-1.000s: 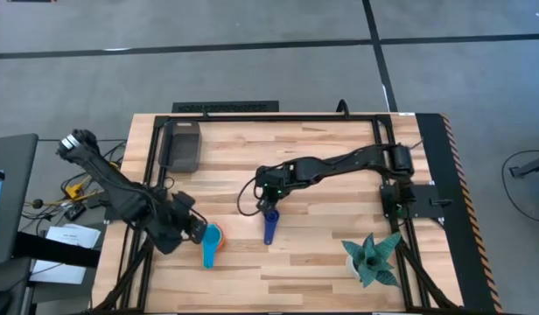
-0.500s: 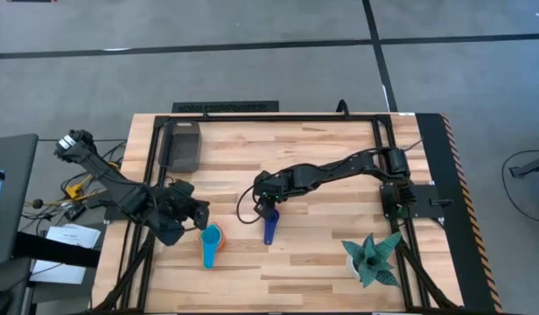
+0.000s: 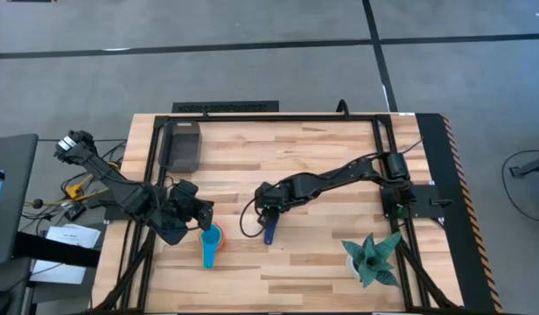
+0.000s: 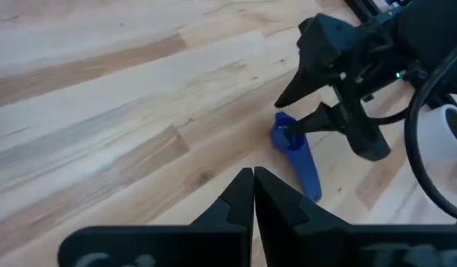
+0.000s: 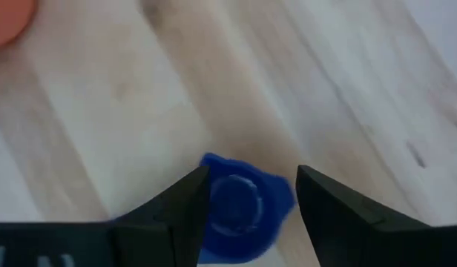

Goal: Nest measuring cups in basket
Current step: Stack the dark blue measuring cup on top of the light blue measuring cup

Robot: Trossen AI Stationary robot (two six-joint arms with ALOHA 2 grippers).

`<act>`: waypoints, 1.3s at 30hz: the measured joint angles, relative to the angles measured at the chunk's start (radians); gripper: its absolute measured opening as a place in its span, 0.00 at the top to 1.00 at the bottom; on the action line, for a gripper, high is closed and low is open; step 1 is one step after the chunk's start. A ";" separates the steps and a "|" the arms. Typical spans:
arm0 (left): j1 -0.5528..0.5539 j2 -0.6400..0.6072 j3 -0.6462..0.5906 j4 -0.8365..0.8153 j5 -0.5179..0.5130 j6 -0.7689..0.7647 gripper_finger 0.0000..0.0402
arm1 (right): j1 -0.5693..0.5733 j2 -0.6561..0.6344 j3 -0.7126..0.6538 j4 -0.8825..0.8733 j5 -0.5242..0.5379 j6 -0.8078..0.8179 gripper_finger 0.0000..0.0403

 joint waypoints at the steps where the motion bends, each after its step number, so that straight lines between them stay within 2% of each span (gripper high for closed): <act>1: 0.001 0.000 0.000 0.000 -0.005 0.000 1.00 | -0.002 0.000 0.000 -0.010 0.013 0.009 0.45; 5: 0.001 0.000 0.000 -0.001 -0.008 -0.001 1.00 | -0.007 0.000 0.000 -0.089 0.049 0.043 0.45; 10: 0.002 0.005 0.000 -0.002 -0.020 -0.001 1.00 | -0.010 0.000 0.000 -0.166 0.036 0.057 0.45; 15: 0.014 0.005 0.000 -0.002 -0.028 -0.001 1.00 | -0.004 0.000 0.000 -0.109 0.028 0.057 0.45; 19: 0.019 0.005 0.000 -0.002 -0.026 -0.002 1.00 | -0.006 0.000 0.000 -0.099 -0.025 0.088 0.45; 28: 0.019 0.005 0.000 -0.021 -0.031 -0.002 1.00 | -0.004 0.001 0.000 -0.101 -0.016 0.107 0.45; 34: 0.043 0.005 0.000 -0.038 -0.047 -0.002 1.00 | 0.002 0.074 0.004 -0.091 -0.040 0.131 0.54; 39: 0.074 0.005 0.000 -0.031 -0.031 0.000 1.00 | 0.018 0.076 0.004 -0.104 -0.011 0.131 0.67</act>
